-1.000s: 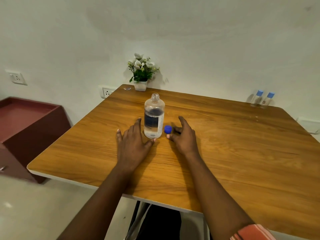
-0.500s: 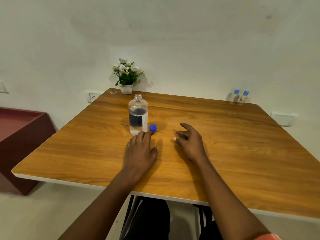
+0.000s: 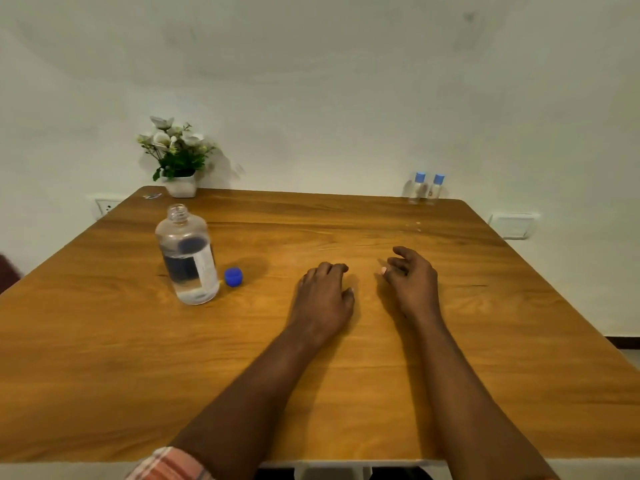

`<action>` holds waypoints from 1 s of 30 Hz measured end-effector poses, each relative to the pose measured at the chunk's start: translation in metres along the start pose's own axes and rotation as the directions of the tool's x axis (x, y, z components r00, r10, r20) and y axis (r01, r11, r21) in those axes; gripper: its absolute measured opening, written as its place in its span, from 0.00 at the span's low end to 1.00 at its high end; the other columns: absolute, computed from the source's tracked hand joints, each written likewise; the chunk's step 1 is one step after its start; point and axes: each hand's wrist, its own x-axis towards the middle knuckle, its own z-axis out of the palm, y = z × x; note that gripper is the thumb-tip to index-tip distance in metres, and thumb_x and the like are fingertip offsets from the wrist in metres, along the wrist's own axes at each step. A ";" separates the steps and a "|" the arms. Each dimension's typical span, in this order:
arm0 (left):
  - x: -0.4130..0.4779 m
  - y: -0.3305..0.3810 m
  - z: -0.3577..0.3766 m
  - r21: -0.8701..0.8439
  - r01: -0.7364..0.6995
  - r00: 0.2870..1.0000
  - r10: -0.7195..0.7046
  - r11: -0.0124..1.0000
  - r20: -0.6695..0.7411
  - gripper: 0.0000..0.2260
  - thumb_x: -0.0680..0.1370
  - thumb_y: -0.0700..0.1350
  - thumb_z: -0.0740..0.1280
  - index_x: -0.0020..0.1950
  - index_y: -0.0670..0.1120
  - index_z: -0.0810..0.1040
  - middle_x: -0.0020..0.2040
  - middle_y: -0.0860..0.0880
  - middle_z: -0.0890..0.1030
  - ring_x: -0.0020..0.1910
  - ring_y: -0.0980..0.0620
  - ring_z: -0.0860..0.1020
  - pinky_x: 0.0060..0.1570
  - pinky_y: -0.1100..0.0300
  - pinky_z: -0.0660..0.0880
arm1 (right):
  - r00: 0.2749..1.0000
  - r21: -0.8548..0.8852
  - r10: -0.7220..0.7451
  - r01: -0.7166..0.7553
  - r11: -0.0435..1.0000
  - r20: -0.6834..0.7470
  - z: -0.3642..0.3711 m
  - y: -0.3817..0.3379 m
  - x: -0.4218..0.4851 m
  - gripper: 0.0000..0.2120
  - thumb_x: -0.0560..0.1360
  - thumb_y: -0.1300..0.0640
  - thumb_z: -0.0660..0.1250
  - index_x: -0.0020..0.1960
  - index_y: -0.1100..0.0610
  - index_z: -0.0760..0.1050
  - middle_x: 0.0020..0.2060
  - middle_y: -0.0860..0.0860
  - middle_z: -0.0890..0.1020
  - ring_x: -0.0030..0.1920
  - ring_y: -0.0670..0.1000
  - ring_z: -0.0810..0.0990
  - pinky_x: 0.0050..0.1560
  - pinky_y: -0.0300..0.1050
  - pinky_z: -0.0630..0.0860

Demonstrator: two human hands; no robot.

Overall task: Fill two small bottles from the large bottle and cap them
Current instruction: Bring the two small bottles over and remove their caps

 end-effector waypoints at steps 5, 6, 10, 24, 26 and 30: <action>0.045 0.013 0.025 0.009 -0.018 1.000 0.018 1.000 0.010 0.20 0.80 0.49 0.62 0.71 0.48 0.68 0.66 0.47 0.72 0.66 0.47 0.69 0.67 0.52 0.66 | 0.997 0.022 0.027 -0.026 0.999 -0.075 -0.011 0.015 0.043 0.23 0.75 0.61 0.70 0.69 0.55 0.72 0.61 0.54 0.81 0.60 0.49 0.79 0.57 0.39 0.72; 0.055 0.016 0.030 0.015 -0.025 1.000 0.025 1.000 0.009 0.20 0.80 0.49 0.62 0.71 0.47 0.68 0.66 0.47 0.72 0.66 0.47 0.69 0.67 0.52 0.66 | 0.996 0.026 0.029 -0.027 0.999 -0.090 -0.012 0.018 0.052 0.23 0.75 0.61 0.70 0.69 0.55 0.72 0.61 0.54 0.81 0.60 0.49 0.79 0.57 0.39 0.72; 0.092 0.024 0.050 0.030 -0.047 0.999 0.047 0.998 0.011 0.19 0.80 0.50 0.61 0.70 0.47 0.69 0.65 0.46 0.73 0.65 0.46 0.70 0.67 0.51 0.66 | 0.989 0.038 0.025 -0.020 0.999 -0.146 -0.011 0.026 0.087 0.23 0.75 0.61 0.71 0.69 0.56 0.72 0.61 0.53 0.80 0.60 0.49 0.79 0.56 0.38 0.73; 0.235 0.030 0.107 -0.099 -0.044 0.999 0.043 0.994 -0.014 0.19 0.79 0.49 0.64 0.68 0.45 0.71 0.63 0.44 0.75 0.63 0.46 0.72 0.64 0.51 0.69 | 0.963 -0.070 0.028 -0.048 0.996 -0.269 0.009 0.052 0.244 0.24 0.74 0.57 0.71 0.69 0.56 0.72 0.62 0.53 0.80 0.62 0.54 0.77 0.56 0.43 0.71; 0.249 0.027 0.112 -0.102 -0.058 0.998 0.055 0.993 -0.036 0.19 0.78 0.49 0.64 0.67 0.44 0.71 0.63 0.44 0.75 0.63 0.46 0.73 0.64 0.51 0.69 | 0.961 -0.117 0.004 -0.038 0.992 -0.278 0.014 0.055 0.260 0.22 0.74 0.56 0.71 0.67 0.57 0.74 0.61 0.54 0.80 0.61 0.56 0.78 0.56 0.45 0.72; 0.272 0.023 0.120 -0.089 -0.075 0.997 0.071 0.993 -0.044 0.19 0.78 0.49 0.65 0.67 0.43 0.72 0.61 0.42 0.76 0.62 0.45 0.73 0.62 0.52 0.69 | 0.942 -0.190 0.011 -0.079 0.979 -0.334 0.019 0.060 0.283 0.20 0.74 0.52 0.71 0.64 0.55 0.74 0.60 0.54 0.80 0.61 0.58 0.78 0.56 0.47 0.73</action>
